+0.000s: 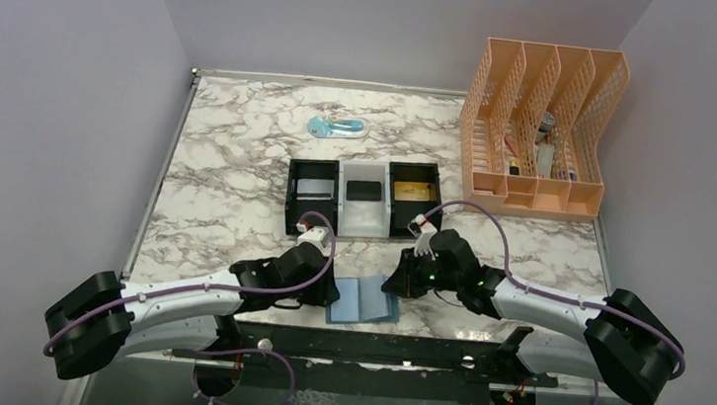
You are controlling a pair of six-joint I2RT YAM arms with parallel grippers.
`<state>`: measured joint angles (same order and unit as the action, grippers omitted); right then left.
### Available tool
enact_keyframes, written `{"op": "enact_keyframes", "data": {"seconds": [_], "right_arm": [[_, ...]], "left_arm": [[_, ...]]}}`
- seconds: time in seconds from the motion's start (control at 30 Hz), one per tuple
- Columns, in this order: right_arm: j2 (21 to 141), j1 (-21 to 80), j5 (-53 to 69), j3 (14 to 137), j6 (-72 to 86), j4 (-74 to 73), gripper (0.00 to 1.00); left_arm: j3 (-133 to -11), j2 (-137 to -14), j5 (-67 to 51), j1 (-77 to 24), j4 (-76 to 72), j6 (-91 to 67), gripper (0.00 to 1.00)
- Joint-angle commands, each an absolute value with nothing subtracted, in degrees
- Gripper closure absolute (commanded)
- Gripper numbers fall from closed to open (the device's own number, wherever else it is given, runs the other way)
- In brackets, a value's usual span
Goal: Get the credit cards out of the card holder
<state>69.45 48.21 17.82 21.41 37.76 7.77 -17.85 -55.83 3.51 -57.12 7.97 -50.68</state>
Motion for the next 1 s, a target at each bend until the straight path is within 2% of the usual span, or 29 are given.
{"op": "enact_keyframes", "data": {"seconds": [0.0, 0.37, 0.47, 0.67, 0.97], "right_arm": [[69.6, 48.3, 19.9, 20.9, 38.5, 10.3, 0.87], [69.3, 48.3, 17.9, 22.8, 37.7, 5.9, 0.75], [68.8, 48.3, 14.0, 23.8, 37.6, 2.3, 0.71], [67.5, 48.3, 7.2, 25.7, 36.5, -5.1, 0.7], [68.8, 48.3, 13.6, 23.4, 37.1, 1.7, 0.7]], "left_arm": [[-16.8, -56.3, 3.6, -57.5, 5.9, -51.3, 0.6], [-16.8, -56.2, 3.3, -57.5, 5.8, -51.2, 0.6], [-16.9, -56.3, 3.2, -57.5, 5.7, -51.1, 0.6], [-16.9, -56.3, 3.2, -57.6, 5.8, -51.1, 0.6], [-16.8, -56.3, 3.0, -57.5, 5.7, -51.3, 0.61]]}}
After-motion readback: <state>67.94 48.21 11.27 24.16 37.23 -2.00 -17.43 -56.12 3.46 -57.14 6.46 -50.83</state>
